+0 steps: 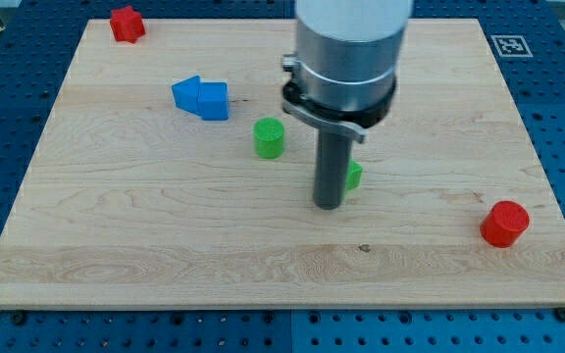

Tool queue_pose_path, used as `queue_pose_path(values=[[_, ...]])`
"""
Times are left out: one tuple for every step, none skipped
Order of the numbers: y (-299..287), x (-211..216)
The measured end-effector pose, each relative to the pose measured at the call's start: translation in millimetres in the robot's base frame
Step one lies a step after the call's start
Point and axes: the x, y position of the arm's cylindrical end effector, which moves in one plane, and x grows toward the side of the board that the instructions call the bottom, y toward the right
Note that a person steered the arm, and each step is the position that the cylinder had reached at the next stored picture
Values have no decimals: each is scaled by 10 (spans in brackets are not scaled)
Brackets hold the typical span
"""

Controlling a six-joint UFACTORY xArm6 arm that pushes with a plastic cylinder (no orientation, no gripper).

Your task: Move the green star closer to the green circle

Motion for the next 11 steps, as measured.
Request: queue_pose_path(values=[[238, 17], [247, 41], [247, 133], [303, -162], [270, -501], [210, -859], [196, -992], [196, -926], [144, -723], [-26, -818], [-230, -1181]])
